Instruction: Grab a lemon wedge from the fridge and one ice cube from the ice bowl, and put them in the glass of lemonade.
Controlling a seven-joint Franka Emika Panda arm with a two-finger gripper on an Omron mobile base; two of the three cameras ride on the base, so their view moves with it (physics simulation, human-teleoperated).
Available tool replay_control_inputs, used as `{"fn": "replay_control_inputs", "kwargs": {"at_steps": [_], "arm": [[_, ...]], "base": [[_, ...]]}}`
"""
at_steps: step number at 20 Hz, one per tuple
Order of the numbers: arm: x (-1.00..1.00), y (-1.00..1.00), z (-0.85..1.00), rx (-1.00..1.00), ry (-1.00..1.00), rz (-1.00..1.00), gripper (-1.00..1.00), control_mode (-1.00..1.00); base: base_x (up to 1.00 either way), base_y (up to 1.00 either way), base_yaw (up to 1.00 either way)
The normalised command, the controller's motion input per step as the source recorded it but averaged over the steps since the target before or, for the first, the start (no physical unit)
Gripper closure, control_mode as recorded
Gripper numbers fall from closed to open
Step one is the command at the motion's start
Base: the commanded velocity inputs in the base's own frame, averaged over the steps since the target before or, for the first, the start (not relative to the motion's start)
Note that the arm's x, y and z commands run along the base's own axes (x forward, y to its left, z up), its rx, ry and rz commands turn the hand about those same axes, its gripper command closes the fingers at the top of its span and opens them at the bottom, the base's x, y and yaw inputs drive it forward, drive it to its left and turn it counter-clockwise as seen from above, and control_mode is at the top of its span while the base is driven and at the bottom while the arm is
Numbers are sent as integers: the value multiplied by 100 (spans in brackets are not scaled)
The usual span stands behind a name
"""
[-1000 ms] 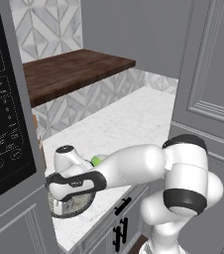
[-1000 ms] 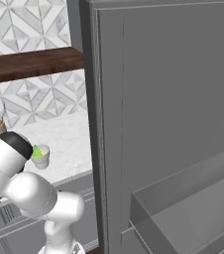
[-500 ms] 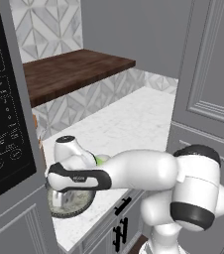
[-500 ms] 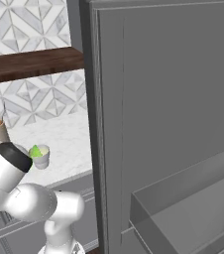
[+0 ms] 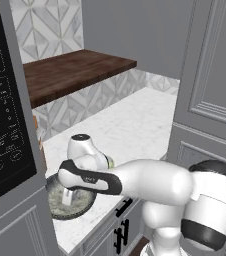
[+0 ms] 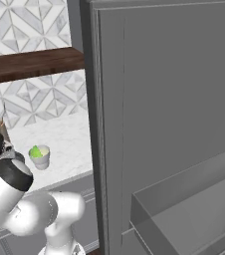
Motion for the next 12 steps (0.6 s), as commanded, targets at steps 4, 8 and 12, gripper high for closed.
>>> {"fn": "replay_control_inputs", "kwargs": {"at_steps": [4, 8, 12], "arm": [[-1, -4, 8, 4, -2, 0, 100, -100], [0, 0, 90, -8, 0, -2, 100, -100], [4, -7, 100, -17, 0, -4, 100, -100]], "base": [[0, 0, 0], [0, 0, 0], [0, 0, 0]]}}
